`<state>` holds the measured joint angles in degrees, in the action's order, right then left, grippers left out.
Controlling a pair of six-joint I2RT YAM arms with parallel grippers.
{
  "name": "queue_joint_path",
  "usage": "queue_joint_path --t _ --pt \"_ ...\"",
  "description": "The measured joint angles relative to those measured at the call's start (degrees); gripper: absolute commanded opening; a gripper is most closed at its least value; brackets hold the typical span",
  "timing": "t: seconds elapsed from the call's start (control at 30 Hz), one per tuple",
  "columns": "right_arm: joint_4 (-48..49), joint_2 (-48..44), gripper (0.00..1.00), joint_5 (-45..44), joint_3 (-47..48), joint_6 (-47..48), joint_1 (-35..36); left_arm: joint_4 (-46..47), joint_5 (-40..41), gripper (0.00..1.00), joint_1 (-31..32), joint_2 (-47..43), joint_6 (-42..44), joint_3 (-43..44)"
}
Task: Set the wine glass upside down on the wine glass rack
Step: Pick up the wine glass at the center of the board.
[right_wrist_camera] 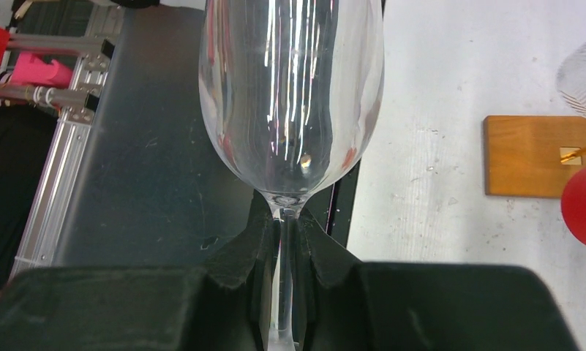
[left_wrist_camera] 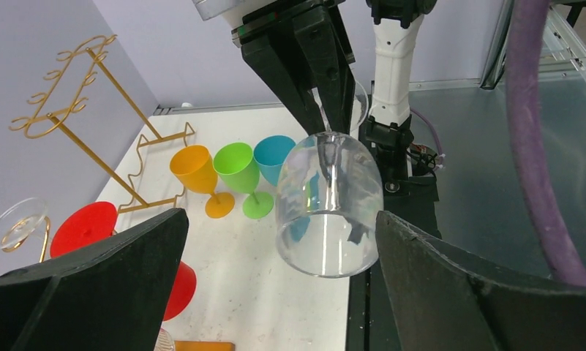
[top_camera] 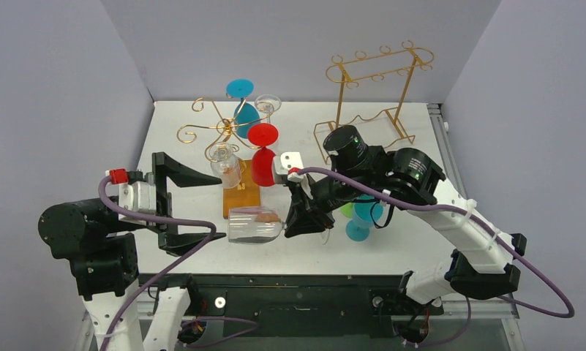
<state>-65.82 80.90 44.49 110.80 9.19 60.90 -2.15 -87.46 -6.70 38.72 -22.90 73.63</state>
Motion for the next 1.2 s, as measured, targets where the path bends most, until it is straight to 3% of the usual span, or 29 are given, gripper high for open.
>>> queue_joint_path --t 0.37,0.77,0.87,1.0,1.2 --pt "-0.4 -2.4 0.00 4.8 -2.0 2.1 0.3 -2.4 -1.4 0.93 0.5 -0.1 1.8 0.0" --pt "1.0 1.5 0.00 9.0 2.2 1.5 1.1 -3.5 -1.4 0.70 0.7 -4.1 7.4 -1.9" --pt "0.5 3.4 0.00 9.0 4.7 2.0 1.4 -3.1 -1.2 0.85 0.7 -4.4 9.7 -2.0" --pt "-0.8 4.0 0.00 8.7 5.2 2.8 1.4 -2.9 4.0 0.96 0.7 -8.2 18.6 -5.0" --pt "0.7 0.4 0.00 8.3 -0.9 2.2 -0.4 -1.9 14.9 0.96 0.0 -15.4 39.1 -7.1"
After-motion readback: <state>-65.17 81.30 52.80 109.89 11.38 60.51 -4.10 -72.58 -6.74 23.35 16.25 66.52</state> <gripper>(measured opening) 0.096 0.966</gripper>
